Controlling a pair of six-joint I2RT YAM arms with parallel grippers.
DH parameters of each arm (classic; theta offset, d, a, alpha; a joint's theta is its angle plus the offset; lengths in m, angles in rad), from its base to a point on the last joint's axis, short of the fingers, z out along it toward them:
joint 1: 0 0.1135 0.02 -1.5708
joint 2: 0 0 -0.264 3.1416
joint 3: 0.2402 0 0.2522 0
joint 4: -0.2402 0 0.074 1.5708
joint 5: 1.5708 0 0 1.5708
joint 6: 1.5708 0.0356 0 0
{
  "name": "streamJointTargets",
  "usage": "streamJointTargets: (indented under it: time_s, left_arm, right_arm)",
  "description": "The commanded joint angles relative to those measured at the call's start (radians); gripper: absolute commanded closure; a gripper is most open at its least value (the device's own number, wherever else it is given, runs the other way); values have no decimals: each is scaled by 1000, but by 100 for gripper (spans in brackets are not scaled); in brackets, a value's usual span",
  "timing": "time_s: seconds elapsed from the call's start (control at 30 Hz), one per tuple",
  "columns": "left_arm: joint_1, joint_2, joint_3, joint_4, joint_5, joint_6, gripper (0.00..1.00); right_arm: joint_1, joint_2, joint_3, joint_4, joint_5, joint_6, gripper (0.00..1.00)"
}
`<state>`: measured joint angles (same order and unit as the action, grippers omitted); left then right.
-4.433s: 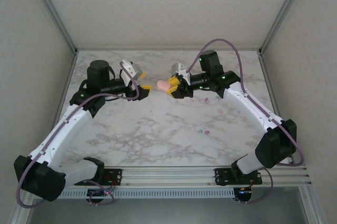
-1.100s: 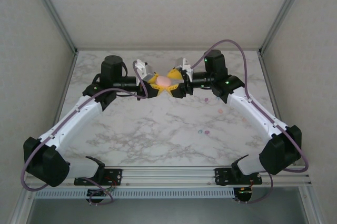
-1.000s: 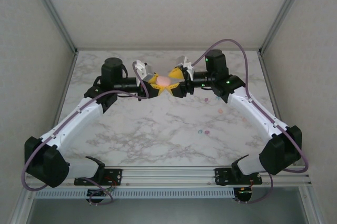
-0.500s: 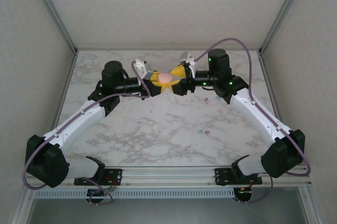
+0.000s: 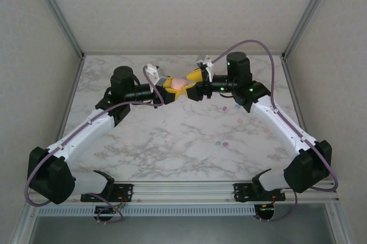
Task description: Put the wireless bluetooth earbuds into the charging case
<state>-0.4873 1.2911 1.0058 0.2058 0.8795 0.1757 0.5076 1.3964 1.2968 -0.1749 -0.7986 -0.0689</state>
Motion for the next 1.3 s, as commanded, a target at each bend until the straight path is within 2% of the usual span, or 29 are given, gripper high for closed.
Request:
streamJointTargets:
  time_s: [0.0, 0.17, 0.4, 0.63, 0.77, 0.83, 0.9, 0.97, 1.07, 1.17, 1.27]
  left_arm:
    - [-25, -21, 13, 3, 89, 17, 78]
    - [-28, -32, 0, 25, 73, 9, 79]
    - [-36, -52, -35, 85, 22, -15, 79]
    - [-40, -64, -93, 182, -84, -63, 79]
    - [-40, -62, -136, 265, -144, -102, 79]
    - [-40, -58, -152, 301, -160, -122, 79]
    - [-42, -55, -161, 323, -169, -136, 79]
    - [-45, -54, -175, 351, -183, -151, 79]
    - [-53, -54, -184, 372, -198, -163, 79]
    - [-65, -56, -184, 369, -206, -160, 79]
    - [-75, -61, -185, 368, -218, -158, 79]
  right_arm:
    - [-17, 31, 57, 61, 102, 67, 29]
    - [-19, 52, 94, 33, 125, 110, 28]
    - [-20, 118, 267, -167, 214, 240, 26]
    - [-29, 88, 341, -234, 133, 340, 21]
    - [-43, -7, 310, -251, 240, 374, 19]
    - [-61, -59, 283, -281, 348, 379, 19]
    - [-97, -90, 258, -352, 495, 402, 22]
    - [-174, -96, 228, -450, 585, 457, 31]
    - [-318, -72, 138, -561, 592, 555, 41]
    - [-429, -41, -2, -586, 550, 588, 49]
    - [-493, 19, -122, -578, 529, 570, 54]
